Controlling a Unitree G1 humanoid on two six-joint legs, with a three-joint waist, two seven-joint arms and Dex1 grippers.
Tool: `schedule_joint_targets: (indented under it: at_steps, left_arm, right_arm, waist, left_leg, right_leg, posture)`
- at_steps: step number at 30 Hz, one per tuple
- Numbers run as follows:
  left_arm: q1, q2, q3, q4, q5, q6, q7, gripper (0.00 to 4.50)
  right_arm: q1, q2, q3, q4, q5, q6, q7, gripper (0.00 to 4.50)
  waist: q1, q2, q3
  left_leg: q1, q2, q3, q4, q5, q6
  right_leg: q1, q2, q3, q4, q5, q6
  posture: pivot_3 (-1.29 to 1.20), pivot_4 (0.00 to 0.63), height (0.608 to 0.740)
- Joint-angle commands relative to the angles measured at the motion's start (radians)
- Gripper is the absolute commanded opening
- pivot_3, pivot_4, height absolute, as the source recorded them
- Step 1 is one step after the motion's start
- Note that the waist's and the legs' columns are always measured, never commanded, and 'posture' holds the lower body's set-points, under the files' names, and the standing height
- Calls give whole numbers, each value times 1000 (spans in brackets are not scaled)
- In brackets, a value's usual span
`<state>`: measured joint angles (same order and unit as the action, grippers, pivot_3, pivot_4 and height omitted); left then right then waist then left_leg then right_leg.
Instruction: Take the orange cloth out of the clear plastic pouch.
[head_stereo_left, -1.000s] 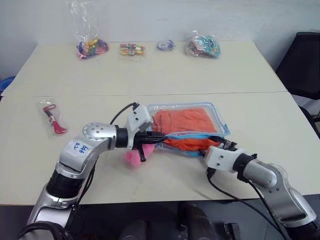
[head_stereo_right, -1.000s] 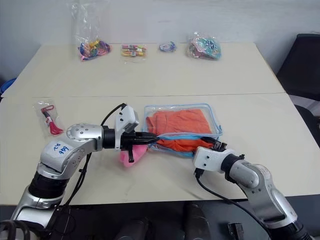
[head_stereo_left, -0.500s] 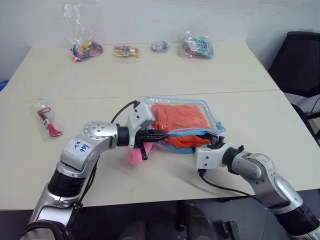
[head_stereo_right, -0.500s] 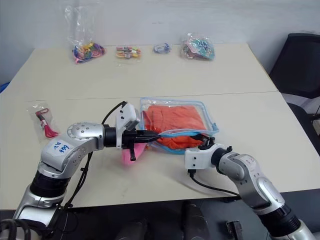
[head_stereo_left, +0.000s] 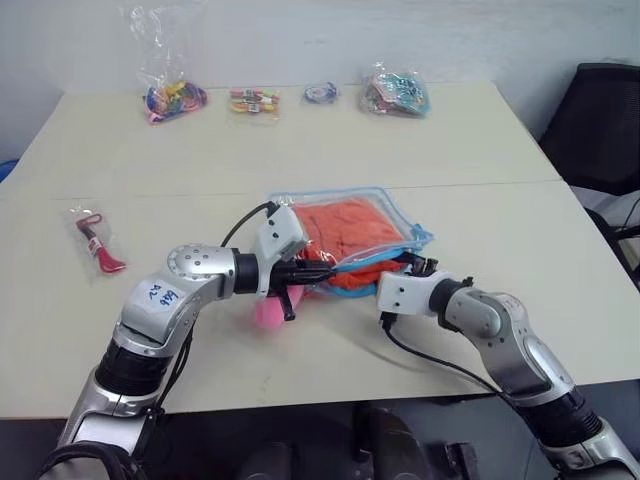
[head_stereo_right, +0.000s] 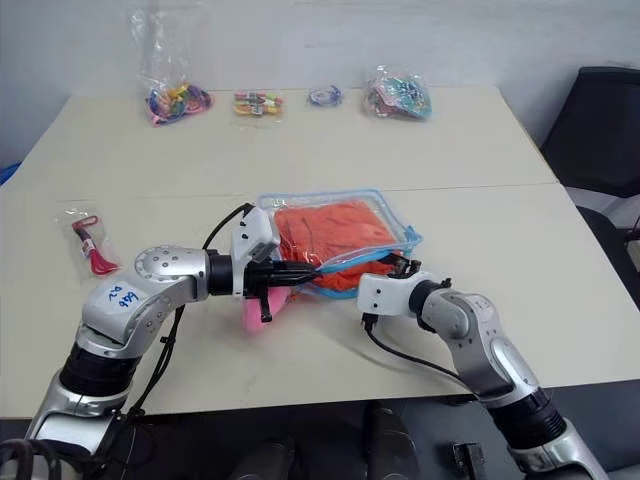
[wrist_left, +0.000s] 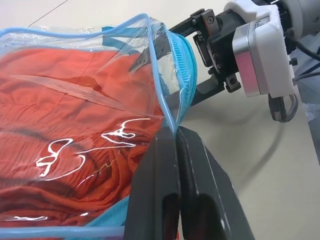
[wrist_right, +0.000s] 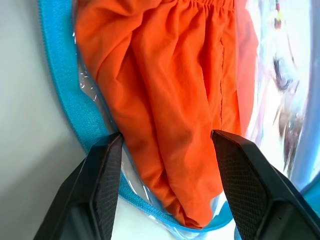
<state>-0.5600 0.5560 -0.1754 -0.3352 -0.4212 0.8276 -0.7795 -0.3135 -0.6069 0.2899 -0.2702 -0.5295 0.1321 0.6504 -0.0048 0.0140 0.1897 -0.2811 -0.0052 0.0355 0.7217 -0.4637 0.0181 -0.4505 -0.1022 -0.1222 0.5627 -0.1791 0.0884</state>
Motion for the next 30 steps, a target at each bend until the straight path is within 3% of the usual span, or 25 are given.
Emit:
schedule_joint_targets:
  at_steps: [1, 8, 14, 19, 22, 28, 30]
  left_arm:
    - [20, 12, -10, -6, 21, -49, -11, 0]
    - [54, 29, -21, 24, 64, -112, -20, 0]
    - [36, 13, -9, 22, 55, -101, -14, 0]
    - [26, -1, -6, 14, 44, -88, -8, 0]
    - [23, -3, -5, 13, 44, -86, -6, 0]
    - [24, -3, -3, 23, 47, -86, -2, 0]
    - [19, -10, -3, 32, 50, -80, 10, 0]
  right_arm:
    - [-27, 9, -7, -25, 15, -2, 12, 2888]
    - [-25, -9, 6, -15, -4, -35, 21, 2888]
    - [-52, -55, 73, 106, -102, -153, -9, 2888]
    - [-111, -12, 94, 235, -126, -185, -68, 2888]
    - [-119, 3, 95, 265, -113, -193, -70, 2340]
    - [-92, -2, 78, 222, -90, -196, -56, 267]
    - [-78, -8, 65, 184, -81, -197, -53, 38]
  waist:
    - [0, 0, 0]
    - [1, 0, 0]
    - [0, 0, 0]
    - [-2, 0, 0]
    - [-1, 0, 0]
    - [1, 0, 0]
    - [2, 0, 0]
  left_leg:
    - [0, 0, 0, 0, 0, 0]
    - [-1, 1, 0, 0, 0, 0]
    - [0, 1, 0, -1, 0, 0]
    - [1, 1, 0, -1, 0, -1]
    - [1, 1, 0, -1, 0, -1]
    - [0, 2, -1, -1, 0, -1]
    - [0, 2, -1, -1, 0, -1]
  right_leg:
    - [0, 0, 0, 0, 0, 0]
    - [0, 1, -1, -1, 0, 0]
    - [0, 1, -1, -1, 0, 0]
    - [1, 1, -1, -1, 0, 0]
    - [1, 1, -1, -1, 0, 0]
    - [1, 1, -1, -1, 0, 0]
    - [1, 1, -1, -1, 0, 0]
  posture:
    - [0, 150, 740]
    - [0, 150, 740]
    - [0, 150, 740]
    - [0, 150, 740]
    - [0, 150, 740]
    - [0, 150, 740]
    - [0, 150, 740]
